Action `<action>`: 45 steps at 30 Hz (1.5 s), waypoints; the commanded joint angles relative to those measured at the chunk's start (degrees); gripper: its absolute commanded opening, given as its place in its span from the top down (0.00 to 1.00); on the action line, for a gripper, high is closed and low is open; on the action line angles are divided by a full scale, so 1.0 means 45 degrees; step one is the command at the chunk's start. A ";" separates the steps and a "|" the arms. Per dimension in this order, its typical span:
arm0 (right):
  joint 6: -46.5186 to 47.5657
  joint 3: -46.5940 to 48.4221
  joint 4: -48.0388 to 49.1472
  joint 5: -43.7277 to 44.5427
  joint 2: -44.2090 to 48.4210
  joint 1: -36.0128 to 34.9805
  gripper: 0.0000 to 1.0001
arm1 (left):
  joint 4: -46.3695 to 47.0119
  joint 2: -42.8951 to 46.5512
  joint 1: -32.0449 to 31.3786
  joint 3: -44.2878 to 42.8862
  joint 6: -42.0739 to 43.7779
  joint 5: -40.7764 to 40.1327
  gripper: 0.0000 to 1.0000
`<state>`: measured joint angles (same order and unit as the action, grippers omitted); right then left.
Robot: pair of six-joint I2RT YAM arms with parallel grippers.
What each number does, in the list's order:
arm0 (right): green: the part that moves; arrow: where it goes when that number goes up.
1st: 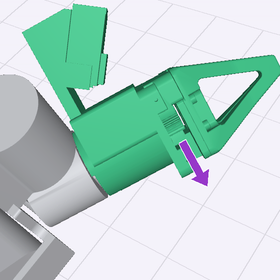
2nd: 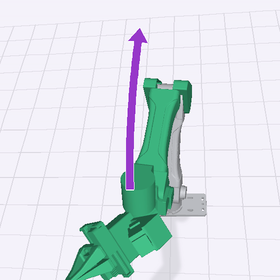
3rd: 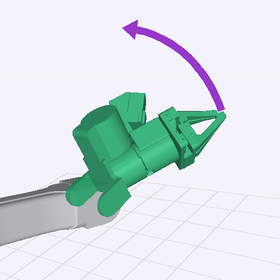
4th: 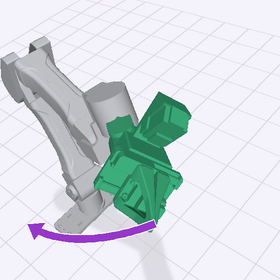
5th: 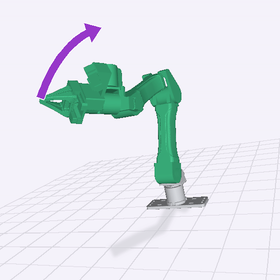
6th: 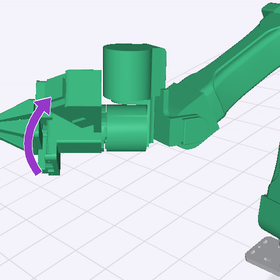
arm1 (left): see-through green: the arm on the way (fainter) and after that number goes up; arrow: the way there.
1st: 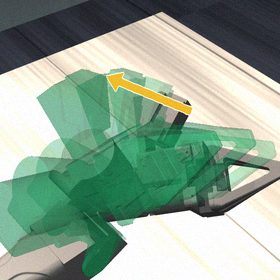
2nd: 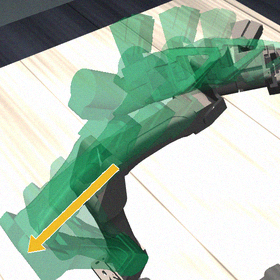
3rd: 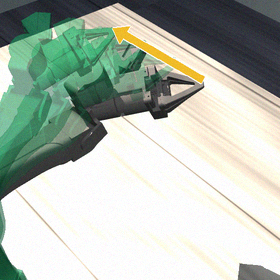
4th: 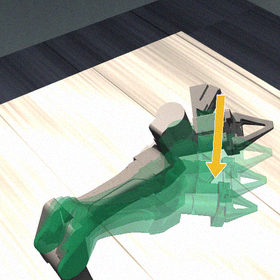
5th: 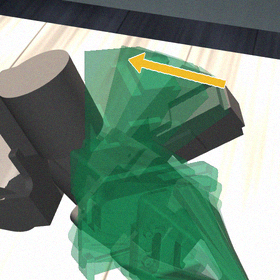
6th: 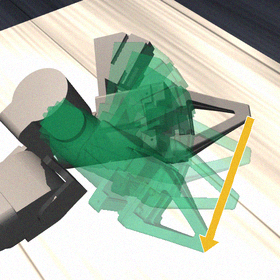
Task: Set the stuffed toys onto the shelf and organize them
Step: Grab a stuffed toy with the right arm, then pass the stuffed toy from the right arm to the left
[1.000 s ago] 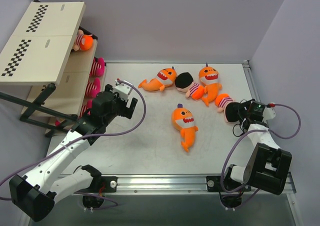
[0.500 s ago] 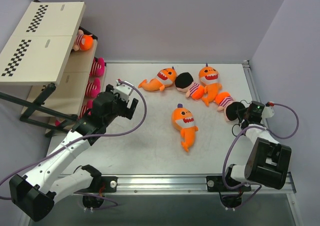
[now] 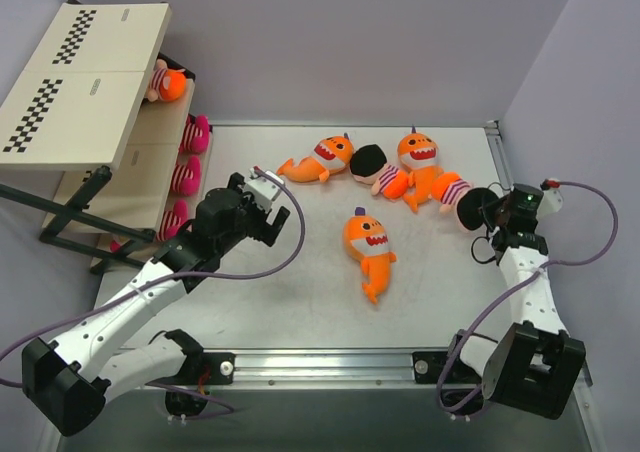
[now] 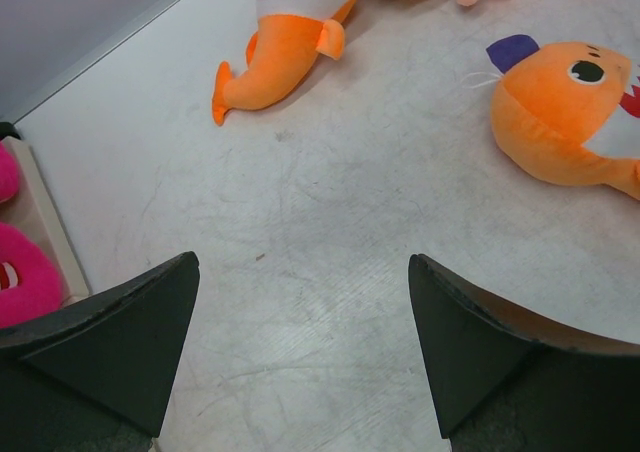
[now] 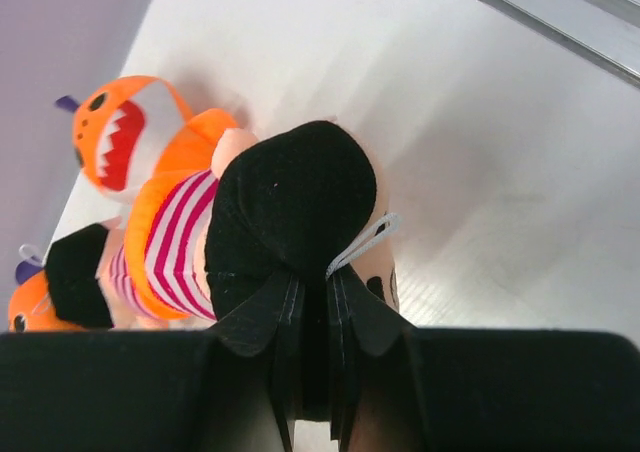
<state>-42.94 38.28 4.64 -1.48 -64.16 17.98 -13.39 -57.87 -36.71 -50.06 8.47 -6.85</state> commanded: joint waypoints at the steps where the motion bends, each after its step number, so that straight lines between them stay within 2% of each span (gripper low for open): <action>1: 0.0713 0.1373 -0.1518 -0.0180 0.0488 -0.0906 1.00 | 0.1195 0.0125 -0.0396 0.0187 0.0636 0.0507 0.06; 7: 0.0929 0.3015 -0.2477 -0.0492 -0.0038 -0.3914 1.00 | 0.1666 0.0086 -0.1665 0.0364 0.2141 -0.0118 0.06; 12: 0.0714 0.3680 -0.2361 -0.0687 -0.0370 -0.6043 1.00 | 0.2153 -0.0206 -0.3383 0.0363 0.4579 -0.2146 0.06; 17: 0.0480 0.4090 -0.1952 -0.1098 -0.0586 -0.7702 1.00 | 0.4495 -0.0948 -0.5179 0.0773 0.7369 -0.3691 0.06; 28: -0.0087 0.4129 -0.1150 -0.1937 -0.0546 -0.8760 1.00 | 0.8949 -0.4619 -0.6198 0.0638 1.0518 -0.5799 0.06; 35: -0.0165 0.4130 -0.1110 -0.2211 -0.0391 -0.8955 1.00 | 1.0220 -0.6883 -0.6218 0.0052 1.1963 -0.6775 0.06; 42: -0.0243 0.4207 -0.1188 -0.2484 -0.0254 -0.9112 1.00 | 1.3768 -0.8897 -0.5964 -0.0105 1.4482 -0.8728 0.06; 45: -0.0224 0.4285 -0.1247 -0.2582 -0.0312 -0.9209 1.00 | 1.5021 -0.9443 -0.5789 -0.0280 1.5265 -0.9121 0.03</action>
<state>-43.46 54.57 -3.20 -9.96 -67.07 -22.28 41.85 -98.76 -63.68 -48.16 71.29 -44.05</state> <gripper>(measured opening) 0.099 0.965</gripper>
